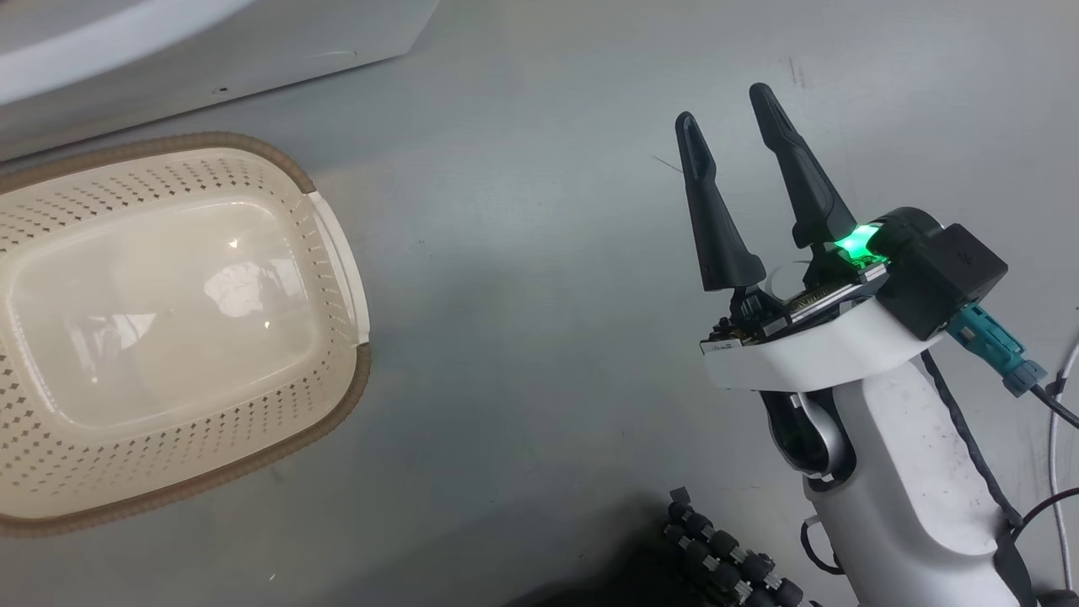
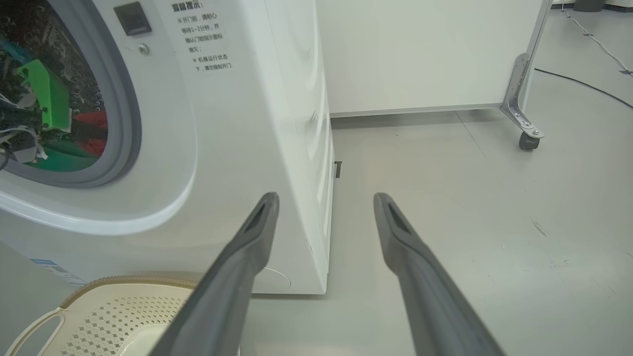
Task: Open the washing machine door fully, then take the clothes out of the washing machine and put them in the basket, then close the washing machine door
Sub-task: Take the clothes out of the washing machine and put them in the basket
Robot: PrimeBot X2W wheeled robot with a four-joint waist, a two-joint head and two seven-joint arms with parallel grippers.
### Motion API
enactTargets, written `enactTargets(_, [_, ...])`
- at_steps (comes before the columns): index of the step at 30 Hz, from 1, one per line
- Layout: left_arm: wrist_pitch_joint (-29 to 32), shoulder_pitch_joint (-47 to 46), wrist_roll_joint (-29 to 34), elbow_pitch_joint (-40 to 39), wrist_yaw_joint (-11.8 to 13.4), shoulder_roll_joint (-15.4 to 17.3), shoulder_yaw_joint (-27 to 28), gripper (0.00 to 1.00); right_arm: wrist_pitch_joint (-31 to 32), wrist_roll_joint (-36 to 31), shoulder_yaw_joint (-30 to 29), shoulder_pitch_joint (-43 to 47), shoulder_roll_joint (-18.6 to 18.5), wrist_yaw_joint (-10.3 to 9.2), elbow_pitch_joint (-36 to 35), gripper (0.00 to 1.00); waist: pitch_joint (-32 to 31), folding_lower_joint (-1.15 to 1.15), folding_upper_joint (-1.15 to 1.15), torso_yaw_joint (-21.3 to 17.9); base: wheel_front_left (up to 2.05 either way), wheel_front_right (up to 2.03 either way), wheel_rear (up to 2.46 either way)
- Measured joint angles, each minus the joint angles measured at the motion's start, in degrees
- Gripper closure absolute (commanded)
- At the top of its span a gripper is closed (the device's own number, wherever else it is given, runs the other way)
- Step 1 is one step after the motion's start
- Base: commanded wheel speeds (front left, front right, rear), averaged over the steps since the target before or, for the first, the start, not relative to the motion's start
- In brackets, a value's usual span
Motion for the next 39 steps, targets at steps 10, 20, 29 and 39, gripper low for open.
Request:
enactTargets(10, [-3.11,-0.07,0.22,-0.1,-1.11,-0.79,-0.81,1.0,0.0,-0.62,-0.57,-0.51,0.0,-0.49,0.57,0.0,-0.39,0.0,0.0,0.98,0.0,0.0,0.0])
enactTargets(20, [-10.98,1.12,0.21,-2.78,-2.31,-2.27,-1.18,1.0,0.0,-3.07,-1.37,-0.72,-0.01,-0.47,1.42,0.0,-1.45,0.0,0.0,3.37,0.0,0.0,0.0])
enactTargets(29, [-20.83,6.83,1.01,-6.62,-2.55,-4.8,-1.36,1.0,0.0,-5.03,-2.21,-0.69,-0.05,0.09,2.65,0.0,-3.76,0.0,0.0,5.31,0.0,0.0,0.0])
enactTargets(39, [-30.09,15.71,1.8,-10.16,-2.16,-7.82,-1.62,1.0,0.0,-7.4,-2.66,0.9,-0.11,0.57,4.24,0.0,-7.53,0.0,0.0,7.24,0.0,0.0,0.0])
